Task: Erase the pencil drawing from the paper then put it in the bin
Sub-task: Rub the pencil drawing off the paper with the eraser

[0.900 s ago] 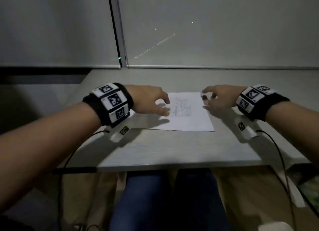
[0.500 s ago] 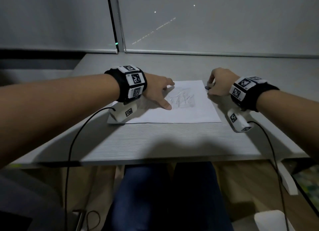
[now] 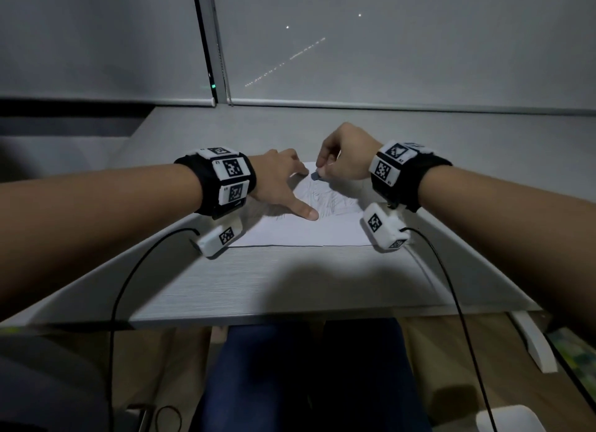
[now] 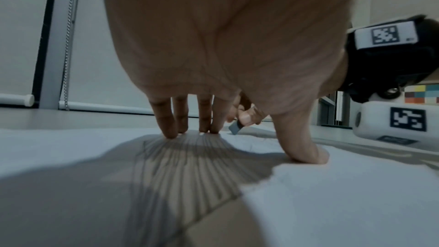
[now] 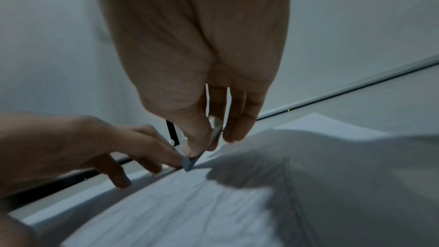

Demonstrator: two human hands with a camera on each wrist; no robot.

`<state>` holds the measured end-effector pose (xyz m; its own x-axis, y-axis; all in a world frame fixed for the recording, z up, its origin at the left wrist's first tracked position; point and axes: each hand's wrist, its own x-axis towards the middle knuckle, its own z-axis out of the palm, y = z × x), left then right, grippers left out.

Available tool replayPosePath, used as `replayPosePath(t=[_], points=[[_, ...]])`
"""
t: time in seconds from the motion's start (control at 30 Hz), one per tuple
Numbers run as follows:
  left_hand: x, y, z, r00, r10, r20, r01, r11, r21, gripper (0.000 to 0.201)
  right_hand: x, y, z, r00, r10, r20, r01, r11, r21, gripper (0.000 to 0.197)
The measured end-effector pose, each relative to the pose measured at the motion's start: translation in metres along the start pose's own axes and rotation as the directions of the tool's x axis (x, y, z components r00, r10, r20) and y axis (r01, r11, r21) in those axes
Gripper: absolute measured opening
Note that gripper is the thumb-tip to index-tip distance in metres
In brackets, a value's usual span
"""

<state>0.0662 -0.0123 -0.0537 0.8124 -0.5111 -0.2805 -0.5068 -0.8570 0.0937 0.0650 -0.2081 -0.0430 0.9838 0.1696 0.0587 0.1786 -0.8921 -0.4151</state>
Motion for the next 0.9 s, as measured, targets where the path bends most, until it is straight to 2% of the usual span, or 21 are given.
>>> replayPosePath(t=[0.1,0.27,0.43,0.6,0.73,0.8,0.9], points=[[-0.001,-0.004,0.003,1.000,-0.005,-0.031,0.004,1.000,-0.024,0.131,0.001,0.001,0.007,1.000,-0.005,-0.014,0.004,1.000,-0.031,0.008],[-0.002,-0.003,0.001,1.000,-0.012,-0.016,0.012,1.000,-0.026,0.136,-0.001,0.004,0.009,0.997,-0.072,0.037,0.077,0.986,-0.150,0.009],[-0.004,-0.002,0.001,0.999,-0.032,-0.007,0.032,0.999,-0.020,0.133,0.008,0.002,0.012,0.994,-0.093,-0.058,0.086,0.989,-0.119,0.013],[-0.006,0.002,-0.001,0.998,-0.058,0.027,0.058,0.998,0.017,0.131,0.005,0.004,0.016,0.992,-0.120,-0.036,0.116,0.988,-0.104,0.007],[-0.006,0.003,-0.003,0.997,-0.061,0.046,0.059,0.997,0.055,0.129,-0.005,-0.001,0.016,0.983,-0.177,0.052,0.180,0.981,-0.075,0.004],[-0.005,0.004,-0.003,0.997,-0.062,0.041,0.060,0.996,0.062,0.127,-0.005,-0.002,0.016,0.983,-0.174,0.058,0.177,0.982,-0.068,0.006],[-0.006,0.005,-0.002,0.996,-0.066,0.054,0.062,0.996,0.070,0.128,0.005,-0.004,0.015,0.994,-0.108,-0.005,0.107,0.990,-0.093,0.012]])
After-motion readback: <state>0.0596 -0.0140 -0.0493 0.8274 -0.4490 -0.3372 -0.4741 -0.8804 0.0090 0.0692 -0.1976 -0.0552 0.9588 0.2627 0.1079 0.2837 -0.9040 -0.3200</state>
